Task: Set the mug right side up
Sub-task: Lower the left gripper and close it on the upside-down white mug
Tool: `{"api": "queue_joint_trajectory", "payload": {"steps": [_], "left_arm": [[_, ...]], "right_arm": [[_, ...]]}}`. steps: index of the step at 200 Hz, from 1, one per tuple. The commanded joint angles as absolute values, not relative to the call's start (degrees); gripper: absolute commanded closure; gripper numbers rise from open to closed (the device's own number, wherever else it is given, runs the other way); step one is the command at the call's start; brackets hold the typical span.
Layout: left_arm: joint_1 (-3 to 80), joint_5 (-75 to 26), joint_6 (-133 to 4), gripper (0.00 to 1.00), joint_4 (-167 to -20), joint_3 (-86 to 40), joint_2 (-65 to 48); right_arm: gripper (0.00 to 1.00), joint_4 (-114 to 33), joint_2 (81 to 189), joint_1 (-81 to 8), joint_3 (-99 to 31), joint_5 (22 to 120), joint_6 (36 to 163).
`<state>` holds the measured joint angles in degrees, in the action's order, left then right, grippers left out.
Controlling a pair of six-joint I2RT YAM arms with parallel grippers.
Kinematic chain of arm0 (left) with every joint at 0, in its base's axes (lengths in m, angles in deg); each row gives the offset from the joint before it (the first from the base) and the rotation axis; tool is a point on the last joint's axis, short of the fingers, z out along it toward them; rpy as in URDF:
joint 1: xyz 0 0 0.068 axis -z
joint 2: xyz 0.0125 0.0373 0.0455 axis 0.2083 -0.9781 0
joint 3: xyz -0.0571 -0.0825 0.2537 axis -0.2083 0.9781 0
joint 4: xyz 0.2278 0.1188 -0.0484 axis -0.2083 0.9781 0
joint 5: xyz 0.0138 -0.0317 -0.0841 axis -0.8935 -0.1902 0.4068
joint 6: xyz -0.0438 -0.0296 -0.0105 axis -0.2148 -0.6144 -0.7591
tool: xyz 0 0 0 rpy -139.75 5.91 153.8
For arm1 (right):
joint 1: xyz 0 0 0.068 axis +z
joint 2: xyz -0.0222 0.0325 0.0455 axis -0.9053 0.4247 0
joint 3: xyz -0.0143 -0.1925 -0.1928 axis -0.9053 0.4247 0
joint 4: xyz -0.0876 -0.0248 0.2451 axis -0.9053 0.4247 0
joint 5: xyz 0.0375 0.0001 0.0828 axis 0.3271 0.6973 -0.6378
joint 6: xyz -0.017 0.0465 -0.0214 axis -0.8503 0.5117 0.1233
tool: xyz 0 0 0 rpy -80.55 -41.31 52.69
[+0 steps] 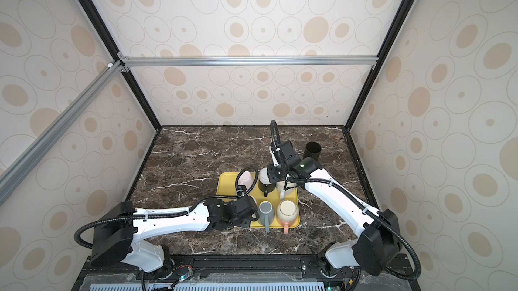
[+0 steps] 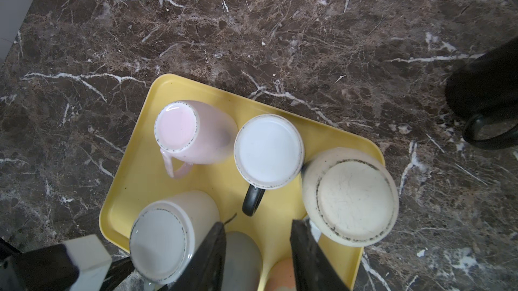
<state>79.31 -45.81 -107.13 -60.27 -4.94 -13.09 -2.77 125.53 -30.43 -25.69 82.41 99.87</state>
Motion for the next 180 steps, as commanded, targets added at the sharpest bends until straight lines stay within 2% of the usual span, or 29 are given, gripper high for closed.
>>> {"api": "queue_joint_trajectory", "payload": {"steps": [1, 49, 91, 145, 180], "left_arm": [[79.89, -47.24, -107.46, 0.50, -58.30, -7.41, -14.16], [79.94, -47.32, -106.58, 0.54, -58.11, -8.07, -16.01], [79.96, -47.72, -106.01, 0.64, -56.76, -9.25, -17.71], [79.81, -49.71, -105.96, 0.67, -55.17, -9.50, -18.22], [79.74, -50.62, -105.79, 0.73, -54.81, -8.91, -18.36]], "right_arm": [[0.59, -3.16, 124.42, -30.08, -24.93, 82.33, 100.25], [0.60, -3.41, 124.16, -30.15, -24.81, 81.85, 100.33], [0.60, -3.70, 124.33, -30.12, -24.81, 80.81, 100.59], [0.60, -3.90, 124.42, -30.12, -24.84, 80.26, 100.68], [0.61, -3.90, 124.77, -30.15, -24.82, 79.56, 100.77]]}}
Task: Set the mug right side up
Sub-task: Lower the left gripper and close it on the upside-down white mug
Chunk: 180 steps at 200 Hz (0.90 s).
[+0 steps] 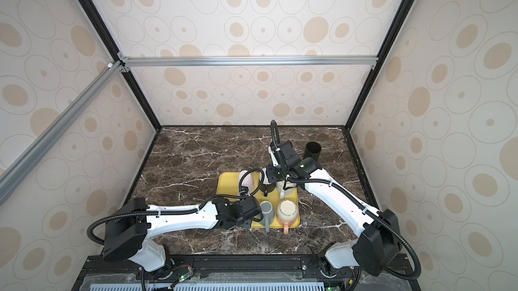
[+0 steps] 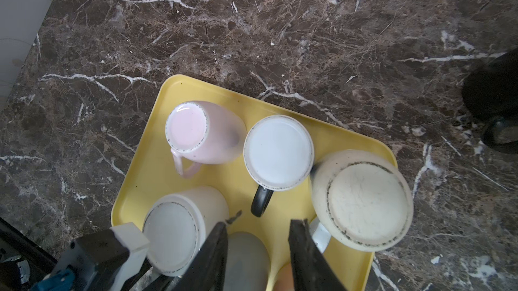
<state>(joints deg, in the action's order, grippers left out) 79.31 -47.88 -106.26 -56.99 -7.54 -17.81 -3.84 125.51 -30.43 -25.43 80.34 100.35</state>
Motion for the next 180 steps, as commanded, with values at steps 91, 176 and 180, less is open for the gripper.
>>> {"api": "queue_joint_trajectory", "payload": {"steps": [91, 176, 180], "left_arm": [[79.54, -52.81, -105.37, 0.99, -55.06, -7.81, -15.76], [79.11, -53.88, -103.11, 1.00, -55.99, -6.72, -7.94], [79.09, -53.99, -103.15, 1.00, -56.10, -6.63, -7.12]], "right_arm": [[0.61, -3.58, 125.04, -30.14, -25.29, 79.73, 100.68], [0.62, -3.17, 126.18, -30.07, -27.00, 78.73, 100.95], [0.62, -3.16, 126.18, -30.12, -27.11, 78.61, 101.03]]}}
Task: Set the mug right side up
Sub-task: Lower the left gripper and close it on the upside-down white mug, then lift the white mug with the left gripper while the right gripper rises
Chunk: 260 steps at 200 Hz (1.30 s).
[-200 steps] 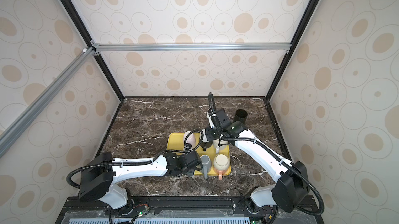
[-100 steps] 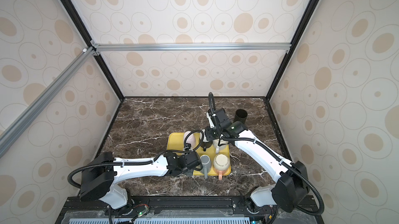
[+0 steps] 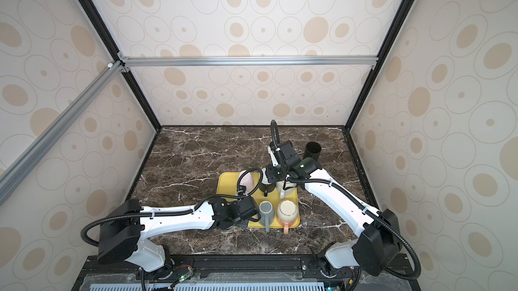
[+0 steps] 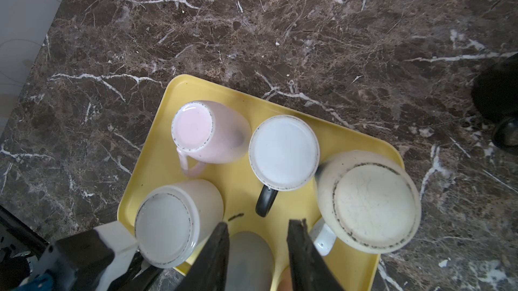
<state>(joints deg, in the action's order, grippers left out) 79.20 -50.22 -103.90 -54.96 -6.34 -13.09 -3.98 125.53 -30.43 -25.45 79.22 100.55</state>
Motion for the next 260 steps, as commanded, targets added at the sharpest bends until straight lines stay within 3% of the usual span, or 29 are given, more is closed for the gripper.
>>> {"api": "queue_joint_trajectory", "payload": {"steps": [1, 87, 150, 214, 260], "left_arm": [[79.13, -54.04, -103.15, 1.00, -56.11, -6.63, -6.94], [78.05, -57.33, -99.16, 1.00, -50.88, -11.91, 5.02], [69.17, -60.75, -87.53, 1.00, -59.42, -17.80, 12.15], [56.54, -46.92, -76.33, 1.00, -78.91, -23.32, 6.92], [45.88, -26.55, -83.56, 1.00, -96.52, -22.06, 1.28]], "right_arm": [[0.63, -3.16, 126.18, -30.14, -27.12, 78.60, 101.03], [0.64, -3.79, 124.50, -30.07, -29.71, 78.14, 101.05], [0.64, -4.97, 123.41, -30.14, -33.56, 78.89, 101.07], [0.65, -8.17, 123.94, -32.05, -36.44, 76.15, 102.45], [0.66, -20.83, 121.17, -36.10, -31.31, 62.42, 111.50]]}}
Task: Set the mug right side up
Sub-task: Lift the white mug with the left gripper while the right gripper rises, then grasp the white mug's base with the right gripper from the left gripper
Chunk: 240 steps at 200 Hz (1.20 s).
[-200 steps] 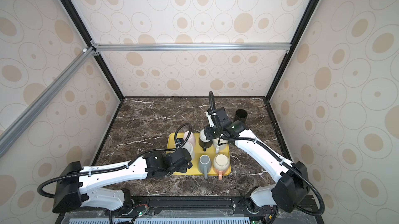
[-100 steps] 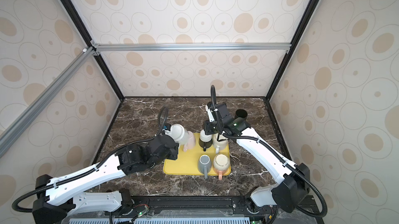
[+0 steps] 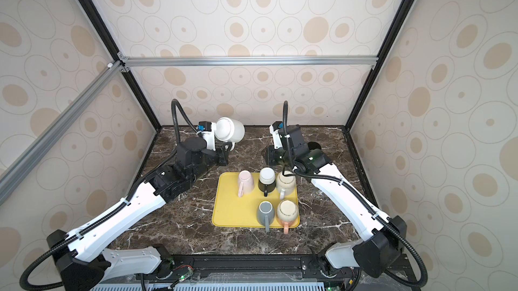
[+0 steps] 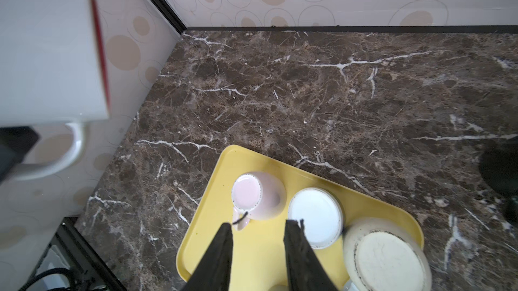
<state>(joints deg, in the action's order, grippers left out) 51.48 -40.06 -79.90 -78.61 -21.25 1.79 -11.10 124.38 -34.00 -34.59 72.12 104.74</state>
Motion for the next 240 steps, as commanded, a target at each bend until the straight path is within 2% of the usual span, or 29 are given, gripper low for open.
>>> {"api": "queue_joint_trajectory", "payload": {"steps": [1, 29, 52, 109, 160, 240], "left_arm": [[45.74, -25.95, -84.00, 1.00, -96.80, -21.86, 1.18], [39.07, -10.88, -98.18, 1.00, -120.16, -14.98, -1.34], [37.29, -4.65, -107.68, 1.00, -134.79, -12.26, -4.49], [37.42, 0.33, -131.48, 1.00, -168.27, -8.89, -15.01], [38.08, -0.42, -130.40, 1.00, -169.24, -7.30, -14.31], [41.43, -0.48, -131.63, 1.00, -171.60, -9.84, -18.03]], "right_arm": [[0.66, -21.27, 121.08, -36.25, -31.11, 62.02, 111.85], [0.68, -37.42, 119.46, -40.38, -24.83, 50.38, 123.33], [0.68, -45.61, 120.86, -42.11, -23.89, 45.01, 129.32], [0.61, -60.46, 127.96, -42.32, -25.28, 39.70, 138.73], [0.60, -70.02, 130.07, -42.36, -25.00, 38.20, 144.61], [0.61, -72.24, 131.28, -42.01, -26.23, 37.36, 145.95]]}}
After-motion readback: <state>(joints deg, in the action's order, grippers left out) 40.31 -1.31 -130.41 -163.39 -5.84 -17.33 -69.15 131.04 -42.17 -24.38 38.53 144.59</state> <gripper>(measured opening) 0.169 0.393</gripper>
